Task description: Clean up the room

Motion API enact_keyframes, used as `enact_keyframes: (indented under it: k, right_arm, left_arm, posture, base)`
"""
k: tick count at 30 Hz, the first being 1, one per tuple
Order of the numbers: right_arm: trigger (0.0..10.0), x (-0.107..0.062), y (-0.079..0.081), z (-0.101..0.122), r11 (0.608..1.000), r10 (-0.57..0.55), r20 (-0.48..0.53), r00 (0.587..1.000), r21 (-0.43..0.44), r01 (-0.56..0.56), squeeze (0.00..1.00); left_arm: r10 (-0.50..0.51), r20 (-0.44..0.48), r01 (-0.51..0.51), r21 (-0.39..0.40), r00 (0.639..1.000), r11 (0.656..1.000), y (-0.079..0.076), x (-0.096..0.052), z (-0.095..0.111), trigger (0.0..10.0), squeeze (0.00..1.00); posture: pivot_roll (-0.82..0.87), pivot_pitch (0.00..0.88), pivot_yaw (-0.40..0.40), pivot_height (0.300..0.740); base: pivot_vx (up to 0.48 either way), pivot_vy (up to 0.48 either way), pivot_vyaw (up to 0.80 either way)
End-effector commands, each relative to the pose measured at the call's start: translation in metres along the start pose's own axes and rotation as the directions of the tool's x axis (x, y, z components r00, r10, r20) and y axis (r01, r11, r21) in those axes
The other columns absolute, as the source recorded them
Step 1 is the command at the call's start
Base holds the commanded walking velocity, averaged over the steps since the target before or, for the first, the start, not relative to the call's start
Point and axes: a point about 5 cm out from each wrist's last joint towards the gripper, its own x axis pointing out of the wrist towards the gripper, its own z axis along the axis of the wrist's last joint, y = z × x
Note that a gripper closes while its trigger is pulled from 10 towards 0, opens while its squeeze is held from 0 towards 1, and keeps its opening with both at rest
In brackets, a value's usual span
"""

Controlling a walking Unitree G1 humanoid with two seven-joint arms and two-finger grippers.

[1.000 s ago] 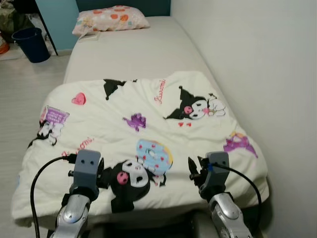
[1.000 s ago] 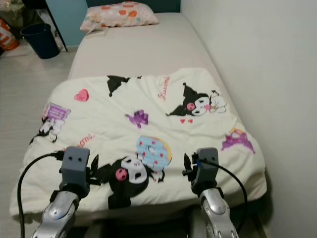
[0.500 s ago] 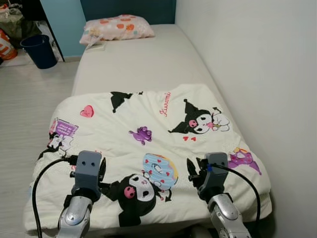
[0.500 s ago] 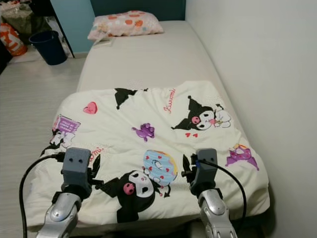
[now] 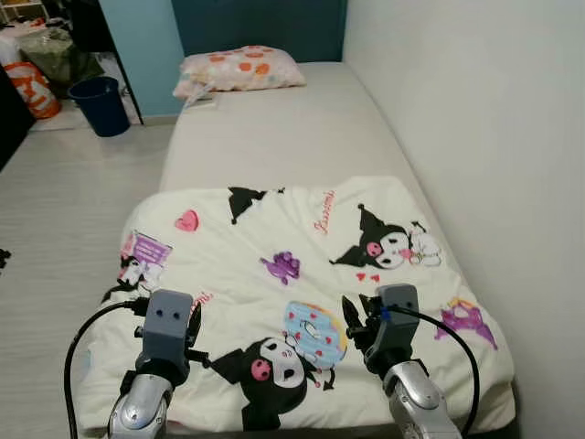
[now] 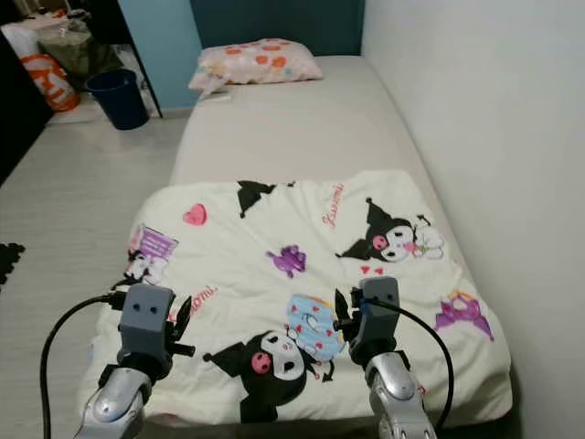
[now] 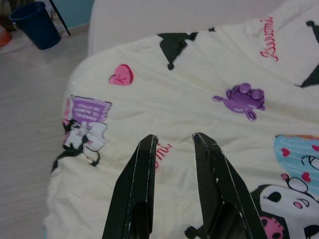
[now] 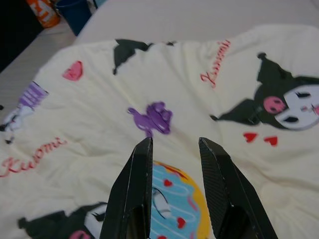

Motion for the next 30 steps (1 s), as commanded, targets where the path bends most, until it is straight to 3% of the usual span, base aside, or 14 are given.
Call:
enact_keyframes:
  k: [1, 8, 19, 27, 30]
  right_arm:
    - [10.0, -0.003, 0.002, -0.005, 1.000, 0.007, -0.004, 1.000, 0.012, -0.007, 0.00]
    - [10.0, -0.006, 0.002, -0.005, 1.000, 0.007, 0.004, 1.000, 0.020, -0.007, 0.00]
    - [10.0, -0.009, 0.003, -0.010, 0.999, 0.012, -0.012, 1.000, 0.033, -0.012, 0.00]
    - [10.0, -0.009, 0.009, -0.033, 0.998, 0.040, -0.142, 0.989, 0.051, -0.033, 0.00]
    - [10.0, -0.014, 0.006, -0.062, 0.999, -0.034, -0.306, 0.951, -0.008, 0.033, 0.00]
  left_arm:
    - [-0.006, -0.024, 0.006, 0.016, 1.000, 1.000, 0.000, -0.004, -0.008, 10.0, 0.00]
    - [-0.017, -0.031, 0.018, 0.016, 0.999, 1.000, -0.001, -0.005, -0.010, 10.0, 0.00]
    - [-0.028, -0.063, 0.029, 0.015, 0.998, 0.999, -0.004, -0.004, -0.019, 10.0, 0.00]
    - [-0.045, -0.119, 0.048, 0.022, 0.992, 0.999, -0.007, -0.005, -0.034, 10.0, 0.00]
    - [-0.058, -0.213, 0.068, 0.040, 0.975, 0.997, -0.013, -0.007, -0.054, 10.0, 0.00]
  posture:
    - [-0.06, 0.123, 0.039, 0.708]
    - [-0.07, 0.112, 0.041, 0.740]
    - [-0.07, 0.100, 0.038, 0.740]
    - [-0.07, 0.100, 0.039, 0.740]
    - [-0.06, 0.105, 0.037, 0.740]
  base:
    - [0.000, 0.000, 0.00]
    - [0.000, 0.000, 0.00]
    - [0.000, 0.000, 0.00]
    - [0.000, 0.000, 0.00]
    - [0.000, 0.000, 0.00]
